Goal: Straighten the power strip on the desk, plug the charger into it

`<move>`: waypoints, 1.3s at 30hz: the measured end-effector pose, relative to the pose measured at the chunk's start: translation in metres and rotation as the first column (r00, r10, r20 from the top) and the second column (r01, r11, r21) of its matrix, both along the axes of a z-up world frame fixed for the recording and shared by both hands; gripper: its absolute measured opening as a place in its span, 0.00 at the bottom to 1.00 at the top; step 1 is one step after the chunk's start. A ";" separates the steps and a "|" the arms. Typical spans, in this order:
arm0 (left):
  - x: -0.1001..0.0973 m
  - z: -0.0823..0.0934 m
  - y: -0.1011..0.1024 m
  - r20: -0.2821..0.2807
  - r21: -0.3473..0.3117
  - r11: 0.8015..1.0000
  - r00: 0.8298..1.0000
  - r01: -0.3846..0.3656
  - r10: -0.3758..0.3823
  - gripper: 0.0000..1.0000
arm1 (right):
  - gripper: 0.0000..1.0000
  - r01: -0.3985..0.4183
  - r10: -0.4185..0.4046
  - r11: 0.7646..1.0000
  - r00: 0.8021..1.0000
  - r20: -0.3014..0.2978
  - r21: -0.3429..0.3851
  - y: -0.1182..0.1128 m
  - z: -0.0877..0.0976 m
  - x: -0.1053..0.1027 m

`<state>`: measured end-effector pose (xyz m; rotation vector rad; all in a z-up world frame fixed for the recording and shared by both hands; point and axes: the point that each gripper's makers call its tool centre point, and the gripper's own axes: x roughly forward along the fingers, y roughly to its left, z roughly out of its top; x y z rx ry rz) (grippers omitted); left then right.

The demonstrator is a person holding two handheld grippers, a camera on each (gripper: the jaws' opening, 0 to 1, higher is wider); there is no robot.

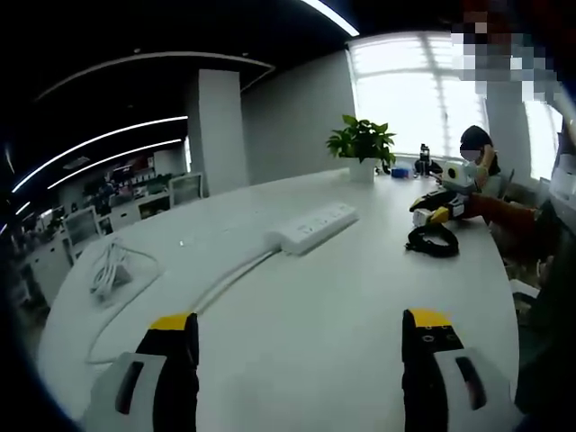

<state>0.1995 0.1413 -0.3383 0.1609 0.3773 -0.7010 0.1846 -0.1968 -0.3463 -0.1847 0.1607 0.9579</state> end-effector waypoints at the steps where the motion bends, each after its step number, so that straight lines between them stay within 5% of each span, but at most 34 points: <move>1: 0.000 0.000 0.000 0.000 0.001 1.000 1.000 0.000 0.000 0.96 | 0.35 -0.013 0.013 1.000 1.000 0.001 0.002 0.000 0.000 0.000; 20: -0.001 0.000 0.002 -0.006 0.012 1.000 1.000 -0.026 0.026 0.96 | 0.36 -0.149 0.149 0.989 0.989 0.013 0.009 -0.001 0.001 0.005; 39: -0.008 -0.005 0.003 -0.025 0.038 0.998 0.998 -0.049 0.050 0.95 | 0.36 -0.325 0.325 0.946 0.946 0.016 0.012 0.004 0.001 -0.004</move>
